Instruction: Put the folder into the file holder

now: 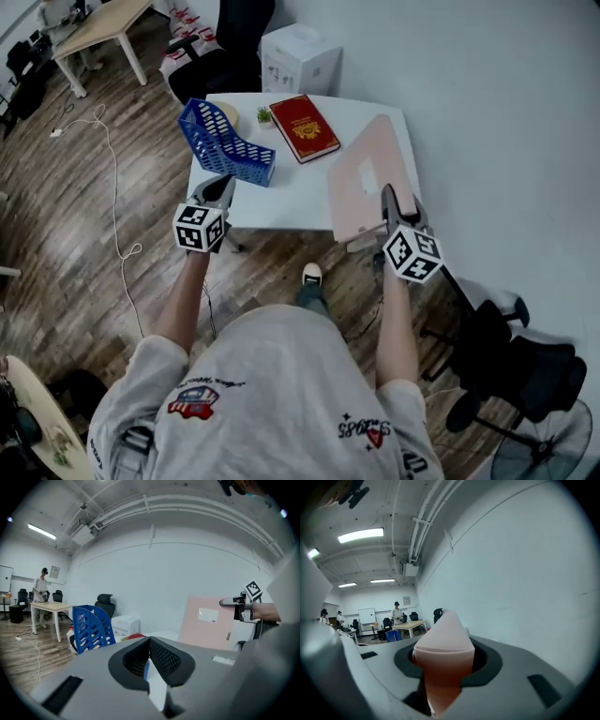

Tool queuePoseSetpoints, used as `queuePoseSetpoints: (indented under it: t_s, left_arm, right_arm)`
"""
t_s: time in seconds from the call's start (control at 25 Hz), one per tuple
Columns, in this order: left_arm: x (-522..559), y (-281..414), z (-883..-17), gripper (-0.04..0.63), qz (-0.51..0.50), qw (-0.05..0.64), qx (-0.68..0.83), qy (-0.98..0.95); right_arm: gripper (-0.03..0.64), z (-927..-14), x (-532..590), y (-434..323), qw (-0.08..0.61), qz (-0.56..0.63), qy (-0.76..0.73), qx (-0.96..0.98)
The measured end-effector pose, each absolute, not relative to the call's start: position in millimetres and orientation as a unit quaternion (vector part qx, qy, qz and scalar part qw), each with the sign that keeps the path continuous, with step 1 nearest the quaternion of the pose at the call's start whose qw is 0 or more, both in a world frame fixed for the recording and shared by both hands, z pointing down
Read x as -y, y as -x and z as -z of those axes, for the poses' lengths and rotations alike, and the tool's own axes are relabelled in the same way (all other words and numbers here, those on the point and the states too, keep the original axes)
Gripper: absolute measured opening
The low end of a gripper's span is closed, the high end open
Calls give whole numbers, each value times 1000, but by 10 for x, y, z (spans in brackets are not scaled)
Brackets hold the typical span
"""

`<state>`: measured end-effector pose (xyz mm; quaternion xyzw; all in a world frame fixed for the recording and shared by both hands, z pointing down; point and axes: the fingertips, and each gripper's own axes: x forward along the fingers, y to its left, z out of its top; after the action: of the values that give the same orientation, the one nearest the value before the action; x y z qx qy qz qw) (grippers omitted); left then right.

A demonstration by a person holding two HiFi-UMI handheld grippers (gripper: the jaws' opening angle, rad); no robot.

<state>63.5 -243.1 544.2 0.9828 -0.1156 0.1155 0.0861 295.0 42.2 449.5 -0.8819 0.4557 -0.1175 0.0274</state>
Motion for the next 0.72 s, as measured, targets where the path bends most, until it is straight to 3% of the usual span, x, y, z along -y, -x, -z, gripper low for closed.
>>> queuePoseSetpoints:
  t_s: [0.36, 0.72]
  left_arm:
    - [3031, -709, -5350, 6, -113, 111, 284, -946]
    - [3256, -643, -5490, 6, -116, 116, 398, -903]
  right_arm:
    - [167, -4206, 1103, -4070, 13, 113, 800, -589]
    - [167, -4374, 2193, -4595, 17, 118, 728, -675]
